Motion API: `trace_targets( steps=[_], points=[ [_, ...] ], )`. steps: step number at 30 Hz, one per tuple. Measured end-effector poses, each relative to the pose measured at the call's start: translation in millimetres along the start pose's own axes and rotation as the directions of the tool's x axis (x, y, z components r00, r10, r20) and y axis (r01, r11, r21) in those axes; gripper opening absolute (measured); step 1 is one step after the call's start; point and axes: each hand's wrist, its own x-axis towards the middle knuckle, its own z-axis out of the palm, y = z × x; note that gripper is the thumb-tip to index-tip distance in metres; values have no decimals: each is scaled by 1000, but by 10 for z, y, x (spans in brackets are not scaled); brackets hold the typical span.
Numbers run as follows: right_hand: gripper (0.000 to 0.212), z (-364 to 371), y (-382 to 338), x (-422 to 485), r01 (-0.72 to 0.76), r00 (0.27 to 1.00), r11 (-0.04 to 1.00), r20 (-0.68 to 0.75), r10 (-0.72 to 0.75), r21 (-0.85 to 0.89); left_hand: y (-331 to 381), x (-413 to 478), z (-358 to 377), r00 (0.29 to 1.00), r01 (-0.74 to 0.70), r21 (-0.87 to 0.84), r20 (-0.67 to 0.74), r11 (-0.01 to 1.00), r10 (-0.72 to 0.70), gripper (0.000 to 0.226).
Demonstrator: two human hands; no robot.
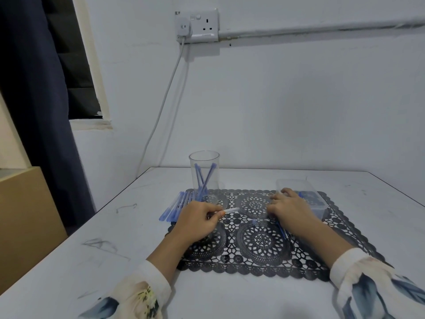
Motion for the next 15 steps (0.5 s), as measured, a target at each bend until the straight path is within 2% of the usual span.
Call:
trace_targets(
  steps=[4, 7, 9, 12, 15],
  points=[
    [24, -23, -11, -14, -6, 1000, 994, -19, 8, 107, 2, -8, 2, 1000, 3, -6, 5, 1000, -3, 24],
    [21, -86, 6, 13, -101, 981, 899, -108, 162, 426, 1, -5, 6, 1000, 14, -12, 7, 1000, -14, 24],
    [23, -156, 43, 72, -188, 937, 794, -138, 322, 578, 5, 3, 7, 1000, 16, -2, 10, 1000, -16, 25],
    [25, -230, 155, 135, -312, 824, 654, -147, 548, 689, 11, 11, 18, 1000, 5, 16, 26, 1000, -6, 24],
    [23, -253, 313, 163, -511, 752, 560, 23, 659, 653, 5, 9, 29, 999, 0, 15, 37, 1000, 0, 25]
  ],
)
